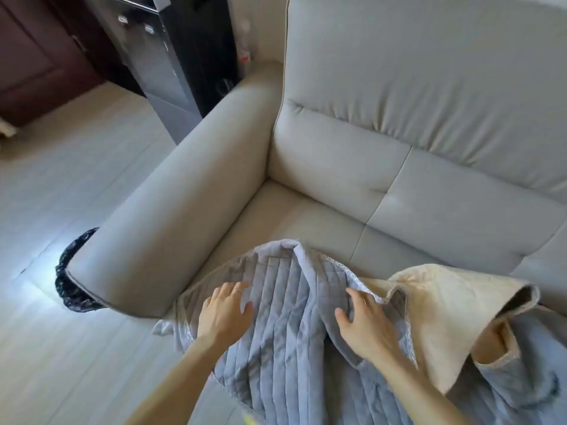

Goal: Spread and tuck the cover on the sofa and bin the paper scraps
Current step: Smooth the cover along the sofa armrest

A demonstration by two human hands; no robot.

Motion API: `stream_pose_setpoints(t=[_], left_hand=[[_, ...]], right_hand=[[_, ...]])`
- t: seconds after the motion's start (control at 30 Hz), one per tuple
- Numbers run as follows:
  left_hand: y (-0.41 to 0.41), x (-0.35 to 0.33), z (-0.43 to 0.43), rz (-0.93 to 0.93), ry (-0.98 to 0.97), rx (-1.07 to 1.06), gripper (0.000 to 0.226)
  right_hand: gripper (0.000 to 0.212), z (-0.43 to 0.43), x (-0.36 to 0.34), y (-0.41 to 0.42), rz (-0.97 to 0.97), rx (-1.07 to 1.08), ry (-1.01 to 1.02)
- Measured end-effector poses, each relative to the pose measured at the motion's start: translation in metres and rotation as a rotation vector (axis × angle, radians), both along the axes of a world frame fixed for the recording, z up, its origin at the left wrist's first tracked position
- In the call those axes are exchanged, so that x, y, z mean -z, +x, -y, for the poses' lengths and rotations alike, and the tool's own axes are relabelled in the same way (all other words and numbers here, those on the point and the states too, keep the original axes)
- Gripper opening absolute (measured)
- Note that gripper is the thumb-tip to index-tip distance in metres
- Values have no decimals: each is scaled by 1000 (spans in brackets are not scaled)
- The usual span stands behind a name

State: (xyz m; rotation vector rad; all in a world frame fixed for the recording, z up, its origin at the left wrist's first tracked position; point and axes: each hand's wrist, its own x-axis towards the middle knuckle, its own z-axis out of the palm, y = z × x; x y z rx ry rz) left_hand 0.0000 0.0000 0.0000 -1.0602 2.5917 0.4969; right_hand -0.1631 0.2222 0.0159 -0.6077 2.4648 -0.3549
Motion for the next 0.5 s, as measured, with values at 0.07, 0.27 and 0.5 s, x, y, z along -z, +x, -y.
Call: stream_pose_setpoints(t=[0.07,0.27,0.5], left_hand=[[-11,31,21,-18,21,5,55],[-91,110,79,-186,57,112,64],[-138,187,106,78,280,190,77]], right_hand=[[63,15,36,-9,30,121,67],[57,26,116,-54,81,175,340],[13,47,135,-86,-430,208,8]])
